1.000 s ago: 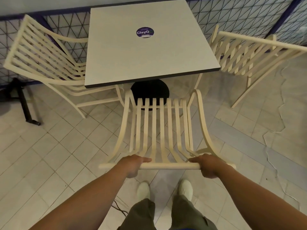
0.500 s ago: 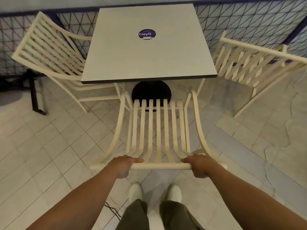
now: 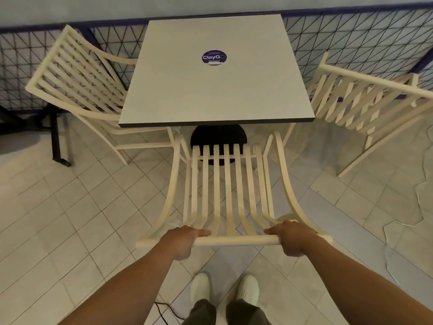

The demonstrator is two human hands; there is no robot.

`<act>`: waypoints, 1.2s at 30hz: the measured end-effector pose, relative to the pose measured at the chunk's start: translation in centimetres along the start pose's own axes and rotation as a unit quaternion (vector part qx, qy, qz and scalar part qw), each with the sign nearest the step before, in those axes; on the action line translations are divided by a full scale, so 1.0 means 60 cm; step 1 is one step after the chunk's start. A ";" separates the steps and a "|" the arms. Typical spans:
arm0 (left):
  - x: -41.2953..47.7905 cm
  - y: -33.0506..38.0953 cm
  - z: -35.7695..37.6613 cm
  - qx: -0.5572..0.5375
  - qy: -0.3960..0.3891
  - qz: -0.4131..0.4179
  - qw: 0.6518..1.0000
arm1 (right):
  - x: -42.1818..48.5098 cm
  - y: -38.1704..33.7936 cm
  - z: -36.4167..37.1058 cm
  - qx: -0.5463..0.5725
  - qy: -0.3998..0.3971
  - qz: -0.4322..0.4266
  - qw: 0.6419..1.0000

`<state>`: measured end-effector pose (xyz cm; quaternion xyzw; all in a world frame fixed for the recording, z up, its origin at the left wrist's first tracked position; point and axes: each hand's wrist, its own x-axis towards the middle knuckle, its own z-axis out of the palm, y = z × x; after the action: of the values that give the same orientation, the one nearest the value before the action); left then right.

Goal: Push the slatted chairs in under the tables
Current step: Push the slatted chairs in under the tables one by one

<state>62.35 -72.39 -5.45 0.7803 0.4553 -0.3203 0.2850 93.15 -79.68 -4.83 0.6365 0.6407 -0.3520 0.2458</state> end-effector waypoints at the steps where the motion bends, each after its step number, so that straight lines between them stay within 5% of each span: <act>1: 0.002 -0.001 -0.002 -0.001 -0.001 -0.002 1.000 | 0.002 0.001 -0.003 -0.002 0.001 -0.002 1.000; 36: 0.042 -0.050 -0.058 0.007 0.029 -0.012 0.999 | 0.070 0.023 -0.043 0.011 0.041 0.009 0.999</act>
<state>61.46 -67.22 -5.66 0.7857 0.4704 -0.3043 0.2624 94.57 -75.11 -6.58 0.6587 0.6408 -0.3303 0.2153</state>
